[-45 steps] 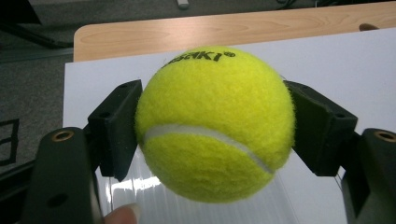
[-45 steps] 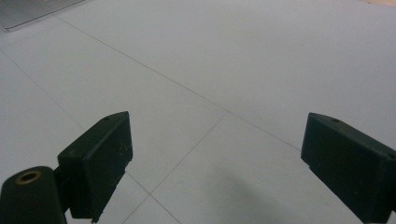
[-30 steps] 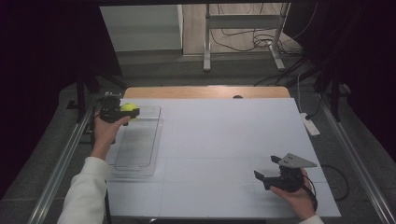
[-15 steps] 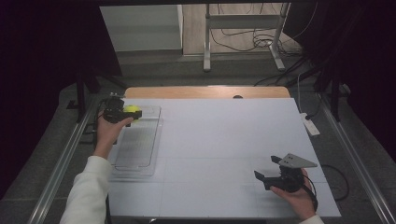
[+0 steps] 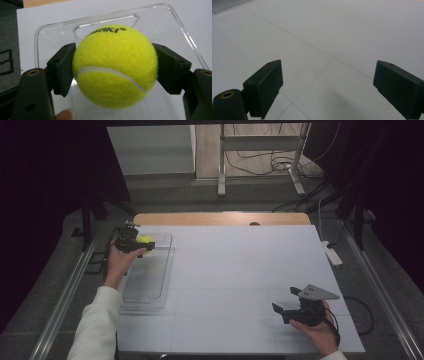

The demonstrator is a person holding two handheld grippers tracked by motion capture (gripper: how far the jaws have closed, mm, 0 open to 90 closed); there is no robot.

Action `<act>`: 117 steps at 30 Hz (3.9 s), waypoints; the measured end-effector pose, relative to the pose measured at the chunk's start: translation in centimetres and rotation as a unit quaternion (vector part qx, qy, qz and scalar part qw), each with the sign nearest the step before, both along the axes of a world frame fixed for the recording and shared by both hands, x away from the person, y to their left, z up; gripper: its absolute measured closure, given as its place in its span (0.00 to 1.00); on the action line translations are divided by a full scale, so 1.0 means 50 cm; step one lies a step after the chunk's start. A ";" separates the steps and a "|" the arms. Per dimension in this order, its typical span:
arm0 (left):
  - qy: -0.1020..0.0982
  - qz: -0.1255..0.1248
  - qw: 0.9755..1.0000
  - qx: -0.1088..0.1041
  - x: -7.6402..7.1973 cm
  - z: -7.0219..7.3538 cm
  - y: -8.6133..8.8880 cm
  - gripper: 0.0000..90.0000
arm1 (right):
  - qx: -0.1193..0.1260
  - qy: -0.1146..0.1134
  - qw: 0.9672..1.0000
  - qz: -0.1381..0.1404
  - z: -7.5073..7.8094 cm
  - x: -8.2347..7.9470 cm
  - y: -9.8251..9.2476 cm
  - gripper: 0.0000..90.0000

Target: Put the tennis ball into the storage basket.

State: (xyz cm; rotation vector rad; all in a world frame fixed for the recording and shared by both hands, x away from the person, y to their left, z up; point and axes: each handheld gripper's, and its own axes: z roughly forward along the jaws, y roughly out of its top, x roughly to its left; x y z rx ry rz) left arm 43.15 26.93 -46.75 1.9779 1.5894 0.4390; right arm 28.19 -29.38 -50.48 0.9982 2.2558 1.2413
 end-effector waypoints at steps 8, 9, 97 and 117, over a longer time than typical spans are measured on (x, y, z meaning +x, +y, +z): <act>0.017 -0.007 1.000 0.017 0.009 -0.015 -0.016 0.29 | -0.001 0.001 1.000 0.001 -0.001 0.000 0.000 0.11; 0.017 -0.007 1.000 0.017 0.009 -0.015 -0.016 0.29 | 0.000 0.001 1.000 0.002 -0.001 0.000 0.000 0.11; -0.114 -0.135 0.977 -0.122 -0.228 0.013 -0.066 0.14 | 0.007 0.005 1.000 -0.009 -0.004 0.001 -0.024 0.11; -0.126 -0.170 0.968 -0.138 -0.340 -0.034 -0.094 0.13 | 0.021 0.000 1.000 -0.013 0.005 -0.001 -0.035 0.10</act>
